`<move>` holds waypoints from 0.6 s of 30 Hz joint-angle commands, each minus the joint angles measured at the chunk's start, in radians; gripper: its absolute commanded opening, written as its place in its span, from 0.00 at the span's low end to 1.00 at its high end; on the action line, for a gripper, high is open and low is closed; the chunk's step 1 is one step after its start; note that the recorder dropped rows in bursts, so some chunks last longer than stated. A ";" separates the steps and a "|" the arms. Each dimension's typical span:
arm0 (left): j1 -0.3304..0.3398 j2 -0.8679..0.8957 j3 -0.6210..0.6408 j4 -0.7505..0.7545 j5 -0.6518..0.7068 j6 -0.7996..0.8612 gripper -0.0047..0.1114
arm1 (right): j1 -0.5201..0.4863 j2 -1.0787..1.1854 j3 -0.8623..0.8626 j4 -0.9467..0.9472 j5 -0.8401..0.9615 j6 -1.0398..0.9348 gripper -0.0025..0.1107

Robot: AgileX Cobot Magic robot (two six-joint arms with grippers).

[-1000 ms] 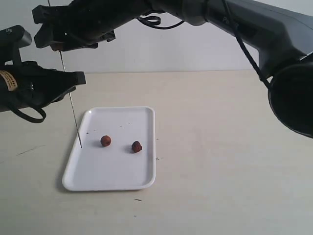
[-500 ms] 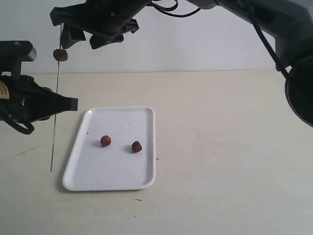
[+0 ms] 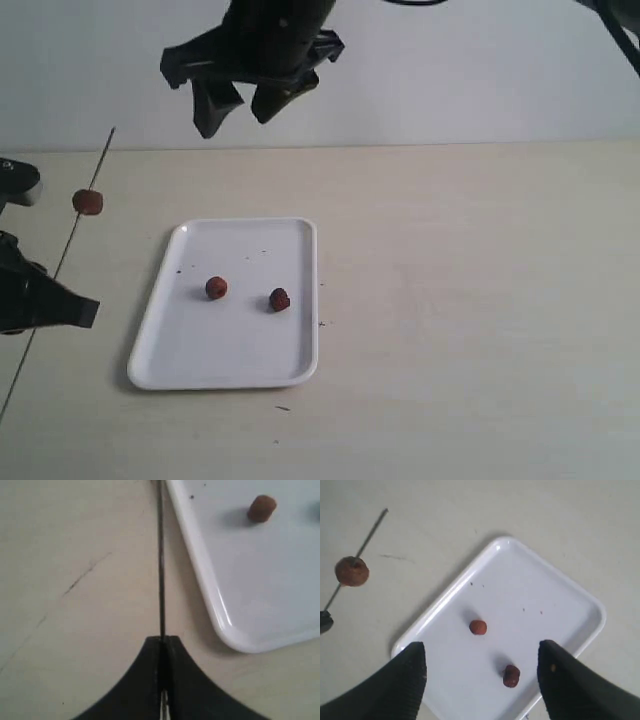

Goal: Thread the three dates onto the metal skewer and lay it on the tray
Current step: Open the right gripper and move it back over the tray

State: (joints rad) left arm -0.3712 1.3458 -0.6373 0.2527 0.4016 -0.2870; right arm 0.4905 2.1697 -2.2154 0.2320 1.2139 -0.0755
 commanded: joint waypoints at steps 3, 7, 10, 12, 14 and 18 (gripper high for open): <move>0.003 -0.008 0.044 0.005 0.016 -0.001 0.04 | -0.002 -0.005 0.262 0.002 -0.094 -0.012 0.57; 0.003 -0.008 0.044 0.012 0.012 -0.001 0.04 | -0.002 0.024 0.336 0.119 -0.221 -0.104 0.57; 0.003 -0.008 0.044 0.025 0.012 -0.001 0.04 | 0.015 0.069 0.332 0.121 -0.255 -0.134 0.57; 0.003 -0.008 0.044 0.025 0.015 -0.001 0.04 | 0.030 0.098 0.332 0.097 -0.294 -0.134 0.57; 0.003 -0.008 0.044 0.028 0.019 -0.001 0.04 | 0.045 0.125 0.332 0.051 -0.336 -0.132 0.57; 0.003 -0.008 0.044 0.028 0.019 -0.001 0.04 | 0.074 0.168 0.310 -0.057 -0.380 -0.069 0.57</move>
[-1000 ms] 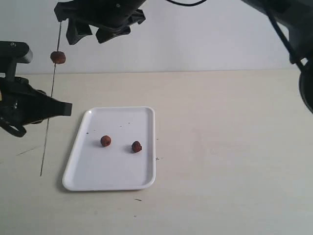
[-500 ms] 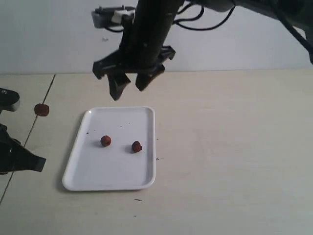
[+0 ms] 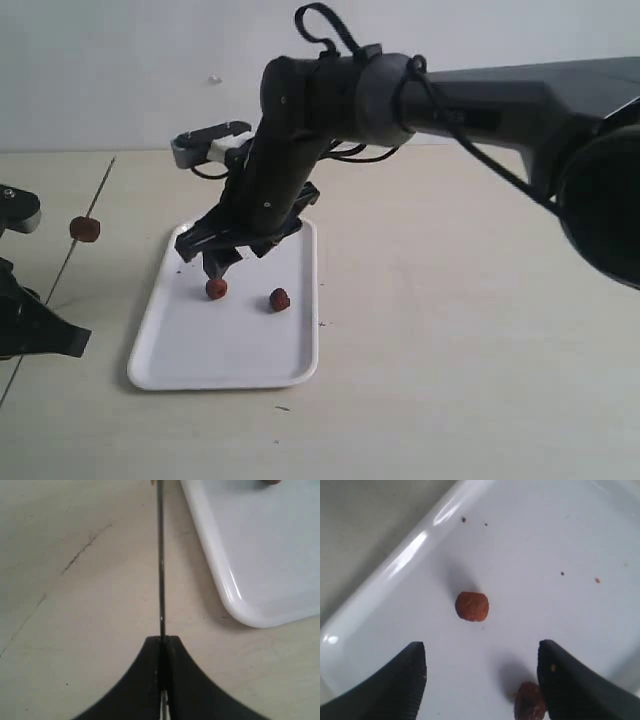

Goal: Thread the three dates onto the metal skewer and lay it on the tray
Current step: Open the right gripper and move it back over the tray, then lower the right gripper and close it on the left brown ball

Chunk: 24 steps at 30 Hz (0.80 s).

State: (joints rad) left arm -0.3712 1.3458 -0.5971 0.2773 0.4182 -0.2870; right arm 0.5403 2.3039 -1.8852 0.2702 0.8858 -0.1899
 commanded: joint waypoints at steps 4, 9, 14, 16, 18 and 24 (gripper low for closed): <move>0.003 -0.008 0.004 0.003 0.002 -0.003 0.04 | 0.024 0.072 -0.094 -0.101 0.006 0.056 0.57; 0.003 -0.008 0.004 0.003 -0.009 -0.003 0.04 | 0.033 0.111 -0.186 -0.100 0.069 0.056 0.57; 0.003 -0.008 0.004 0.003 -0.009 -0.003 0.04 | 0.053 0.159 -0.248 -0.142 0.100 0.071 0.57; 0.003 -0.008 0.004 0.003 -0.009 -0.003 0.04 | 0.053 0.177 -0.263 -0.145 0.106 0.088 0.57; 0.003 -0.008 0.004 0.003 -0.009 -0.003 0.04 | 0.053 0.197 -0.273 -0.149 0.112 0.097 0.57; 0.003 -0.008 0.004 0.001 -0.009 -0.003 0.04 | 0.053 0.221 -0.277 -0.141 0.091 0.104 0.57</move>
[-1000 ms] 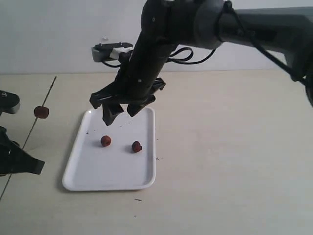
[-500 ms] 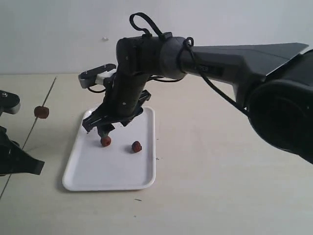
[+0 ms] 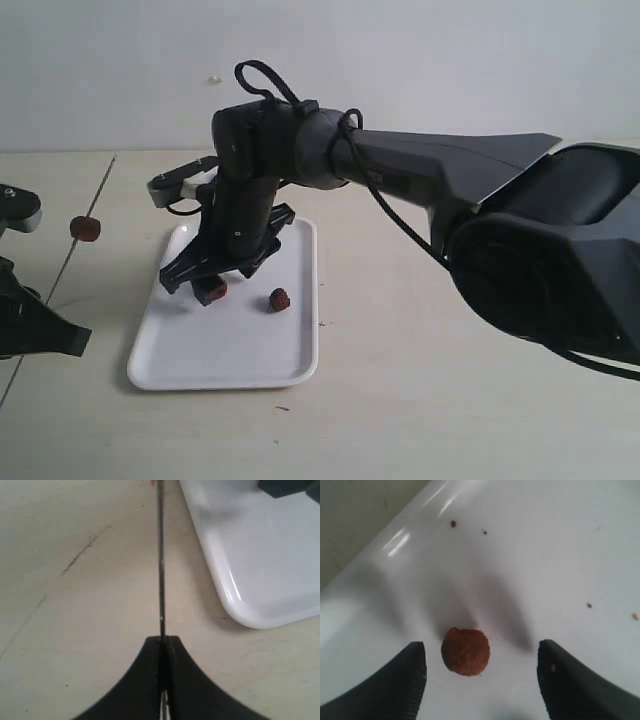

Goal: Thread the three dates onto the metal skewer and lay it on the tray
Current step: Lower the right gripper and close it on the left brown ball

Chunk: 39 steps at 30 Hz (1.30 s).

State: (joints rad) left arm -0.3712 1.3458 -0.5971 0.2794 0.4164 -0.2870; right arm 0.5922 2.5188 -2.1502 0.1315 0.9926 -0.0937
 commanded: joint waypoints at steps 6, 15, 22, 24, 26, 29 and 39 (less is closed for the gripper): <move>0.003 -0.008 0.004 -0.001 -0.011 -0.003 0.04 | 0.001 0.010 -0.012 0.012 -0.032 0.008 0.57; 0.003 -0.008 0.004 -0.001 -0.011 -0.005 0.04 | 0.001 0.010 -0.012 0.033 -0.046 0.008 0.55; 0.003 -0.008 0.004 -0.001 -0.011 -0.005 0.04 | 0.001 0.016 -0.012 0.051 -0.043 0.010 0.55; 0.003 -0.008 0.004 -0.001 -0.011 -0.005 0.04 | 0.001 0.028 -0.012 0.053 -0.041 0.010 0.55; 0.003 -0.008 0.004 -0.003 -0.011 -0.005 0.04 | 0.001 0.035 -0.012 0.053 -0.038 0.010 0.55; 0.003 -0.008 0.004 -0.003 -0.011 -0.005 0.04 | 0.001 0.035 -0.012 0.053 -0.038 0.016 0.53; 0.003 -0.008 0.004 -0.003 -0.011 -0.005 0.04 | 0.001 0.035 -0.012 0.049 0.007 0.040 0.30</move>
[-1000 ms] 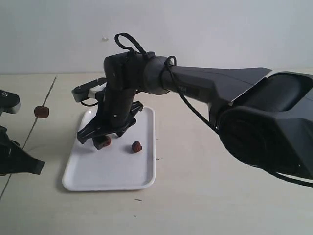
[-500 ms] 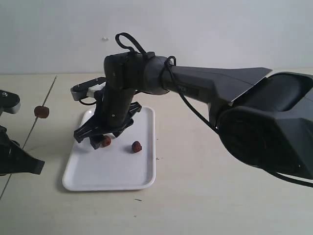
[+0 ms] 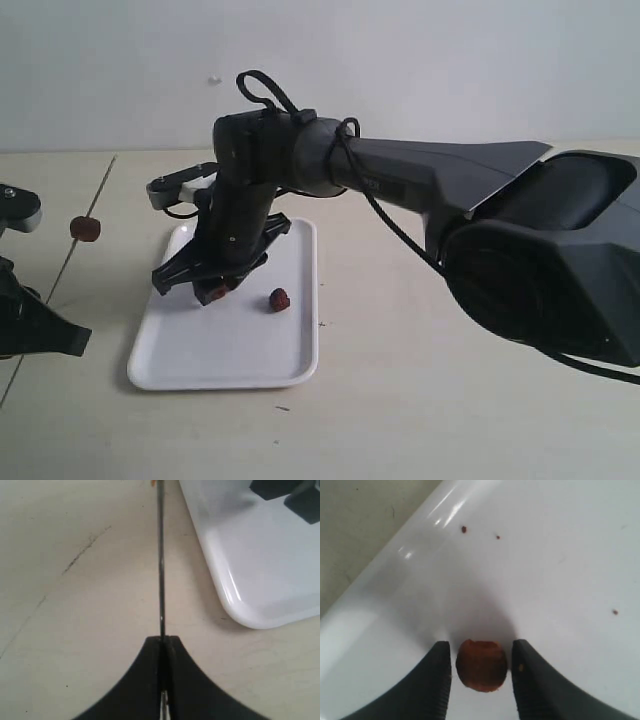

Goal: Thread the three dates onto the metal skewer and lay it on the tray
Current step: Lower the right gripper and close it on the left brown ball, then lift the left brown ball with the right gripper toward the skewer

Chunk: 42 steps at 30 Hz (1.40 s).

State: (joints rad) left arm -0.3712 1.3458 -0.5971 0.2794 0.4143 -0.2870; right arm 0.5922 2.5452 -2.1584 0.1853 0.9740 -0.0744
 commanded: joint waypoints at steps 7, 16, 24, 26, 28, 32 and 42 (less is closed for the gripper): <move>0.003 -0.008 0.004 -0.003 -0.009 -0.005 0.04 | 0.001 0.009 -0.004 -0.004 0.020 0.028 0.22; 0.003 -0.008 0.004 -0.041 -0.018 -0.008 0.04 | -0.006 -0.024 -0.004 -0.002 -0.070 0.115 0.22; 0.003 -0.008 0.023 -0.080 -0.027 -0.008 0.04 | -0.029 -0.079 -0.004 0.000 -0.184 0.243 0.22; 0.003 -0.008 0.035 -0.085 -0.033 -0.008 0.04 | -0.037 -0.090 -0.004 -0.003 -0.193 0.262 0.22; 0.003 -0.008 0.044 -0.109 -0.051 -0.008 0.04 | -0.042 -0.100 -0.004 0.005 -0.199 0.274 0.22; 0.003 -0.008 0.075 -0.136 -0.089 -0.008 0.04 | -0.051 -0.126 -0.004 -0.002 -0.241 0.320 0.22; 0.001 -0.008 0.104 -0.213 -0.149 -0.004 0.04 | -0.052 -0.151 -0.004 0.117 -0.409 0.364 0.22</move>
State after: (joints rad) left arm -0.3712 1.3451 -0.4979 0.0957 0.3009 -0.2870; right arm 0.5433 2.4084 -2.1584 0.2436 0.6126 0.3105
